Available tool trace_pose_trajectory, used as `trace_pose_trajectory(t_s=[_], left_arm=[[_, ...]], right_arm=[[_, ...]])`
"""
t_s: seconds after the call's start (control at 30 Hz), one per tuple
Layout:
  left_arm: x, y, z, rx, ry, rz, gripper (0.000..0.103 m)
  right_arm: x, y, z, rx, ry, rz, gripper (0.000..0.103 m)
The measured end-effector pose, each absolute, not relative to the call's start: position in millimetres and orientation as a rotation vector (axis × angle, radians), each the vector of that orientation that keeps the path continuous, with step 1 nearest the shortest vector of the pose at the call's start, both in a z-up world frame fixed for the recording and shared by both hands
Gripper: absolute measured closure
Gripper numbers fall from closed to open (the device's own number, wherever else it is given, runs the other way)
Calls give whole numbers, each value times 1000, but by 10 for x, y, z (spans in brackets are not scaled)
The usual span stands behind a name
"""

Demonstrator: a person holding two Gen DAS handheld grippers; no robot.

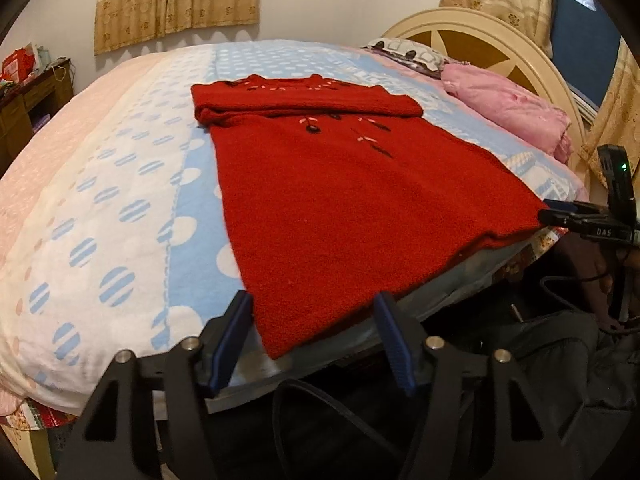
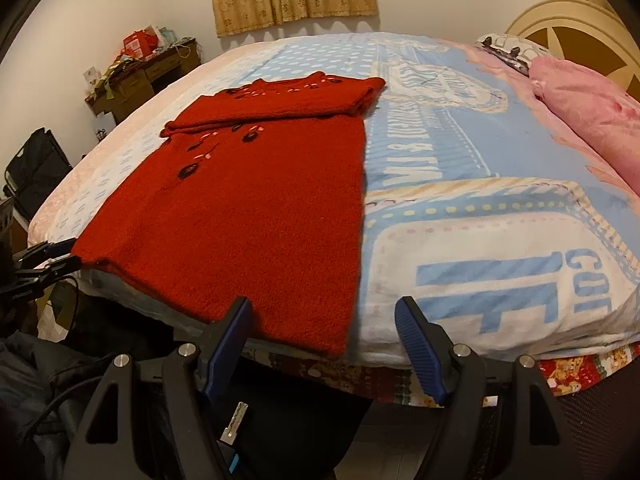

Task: Fold small clothes
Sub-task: 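Grasp the red sweater hem with the left gripper while the right gripper grasps it too, then lift the hem with both grippers and fold it over toward the collar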

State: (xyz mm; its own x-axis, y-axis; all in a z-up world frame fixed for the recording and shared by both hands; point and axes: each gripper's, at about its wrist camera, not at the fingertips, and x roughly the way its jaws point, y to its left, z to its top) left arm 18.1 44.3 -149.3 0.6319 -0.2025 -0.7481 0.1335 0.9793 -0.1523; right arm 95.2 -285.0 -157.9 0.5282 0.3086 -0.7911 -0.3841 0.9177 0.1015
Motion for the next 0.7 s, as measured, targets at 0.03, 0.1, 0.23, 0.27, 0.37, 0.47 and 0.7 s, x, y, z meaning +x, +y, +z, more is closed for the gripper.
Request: trace_pose_trajectory(t_s=[0.03,0.1,0.23,0.27,0.37,0.47,0.7], left_arm=[[181,443,-1498,-85,867,-197,39],[183,452,-1501,-90,865,-203,39],[183,484,-1494,-122,861,-216,39],[181,475,-1493,-121,861,-221,39],[171,440,-1493,-105,857,-227,39],[162,436,-1484,-89,846,-221,70],[145,622,-1293,-131,771,-224,88]], right_arm=[[952,-2847,-1586,-87,927,417,29],[951,-2856,-1591,-72,925,420,29],[938,-2849,-1572,-39,923,451,31],[926,-2825,-1575,-46,922,459,35],[922,-2811,-1585,-61,915,441,59],[922,-2835,-1567,-56,909,447,89],[895,-2924,-1392,14,823,485,93]])
